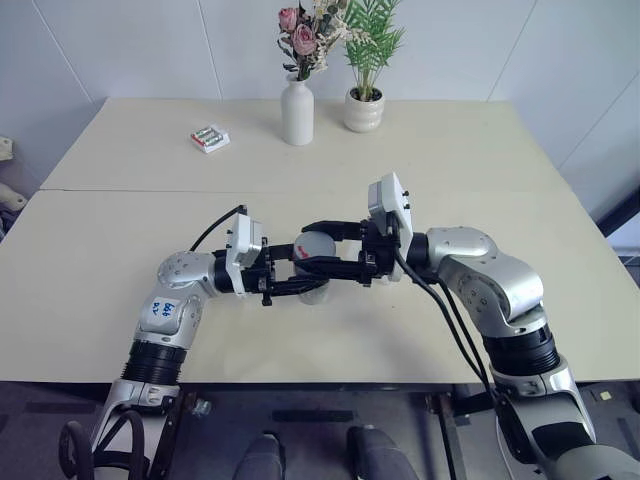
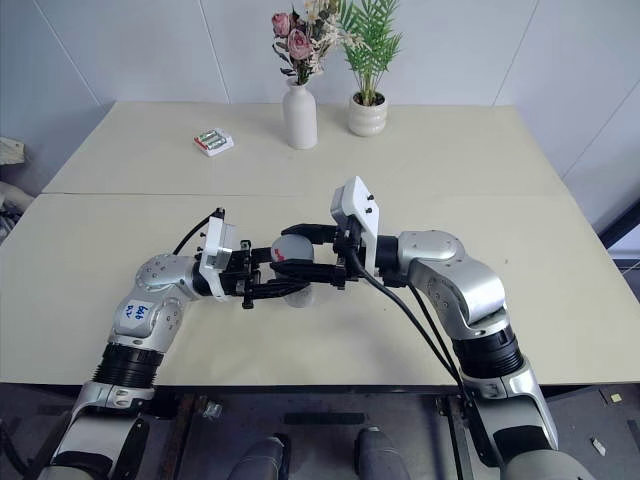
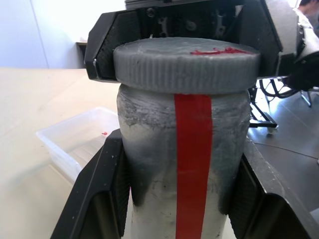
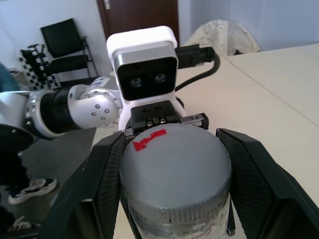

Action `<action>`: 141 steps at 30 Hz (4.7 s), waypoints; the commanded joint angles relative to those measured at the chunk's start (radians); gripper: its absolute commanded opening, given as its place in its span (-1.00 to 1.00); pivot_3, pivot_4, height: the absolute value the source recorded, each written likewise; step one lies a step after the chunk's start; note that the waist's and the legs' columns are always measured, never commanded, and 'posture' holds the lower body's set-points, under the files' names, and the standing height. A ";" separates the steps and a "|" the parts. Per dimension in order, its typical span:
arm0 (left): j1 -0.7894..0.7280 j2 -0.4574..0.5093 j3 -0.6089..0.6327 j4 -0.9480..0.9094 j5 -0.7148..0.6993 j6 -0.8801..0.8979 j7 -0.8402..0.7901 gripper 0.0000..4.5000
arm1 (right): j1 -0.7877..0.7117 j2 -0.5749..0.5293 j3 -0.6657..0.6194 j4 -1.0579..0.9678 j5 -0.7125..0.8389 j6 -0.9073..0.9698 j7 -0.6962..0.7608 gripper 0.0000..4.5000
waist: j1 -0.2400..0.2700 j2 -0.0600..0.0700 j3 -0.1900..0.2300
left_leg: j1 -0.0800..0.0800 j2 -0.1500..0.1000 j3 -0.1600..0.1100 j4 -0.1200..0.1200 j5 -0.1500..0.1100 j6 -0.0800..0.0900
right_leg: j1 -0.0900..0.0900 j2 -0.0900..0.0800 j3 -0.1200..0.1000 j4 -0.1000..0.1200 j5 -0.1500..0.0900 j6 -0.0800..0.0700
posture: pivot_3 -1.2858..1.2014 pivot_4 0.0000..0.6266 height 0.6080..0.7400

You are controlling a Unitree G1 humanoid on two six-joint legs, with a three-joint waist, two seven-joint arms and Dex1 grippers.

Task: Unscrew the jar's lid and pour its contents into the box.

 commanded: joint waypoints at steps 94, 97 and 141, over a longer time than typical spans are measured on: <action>0.019 -0.049 0.020 -0.048 -0.018 -0.008 0.041 -0.07 | 0.014 -0.020 -0.100 0.122 -0.037 -0.183 -0.018 0.99 | 0.001 0.000 0.000 | 0.000 0.000 -0.001 0.001 0.001 -0.001 | 0.000 -0.001 0.000 0.001 0.000 0.000 | 0.03 -0.52 1.00; 0.020 -0.049 0.020 -0.048 -0.018 -0.008 0.042 -0.07 | 0.023 -0.037 -0.111 0.128 -0.034 -0.183 -0.016 0.99 | 0.001 0.000 0.000 | 0.000 0.000 -0.001 0.001 0.001 -0.001 | 0.000 -0.001 0.000 0.001 0.000 0.000 | 0.03 -0.52 1.00; 0.036 -0.040 0.016 -0.066 -0.013 -0.003 0.027 -0.07 | 0.014 0.059 -0.014 0.002 -0.005 -0.128 -0.088 0.99 | 0.004 0.000 0.000 | 0.000 -0.001 0.000 0.001 0.001 -0.001 | 0.000 -0.001 0.000 0.001 0.000 0.001 | 0.03 -0.52 1.00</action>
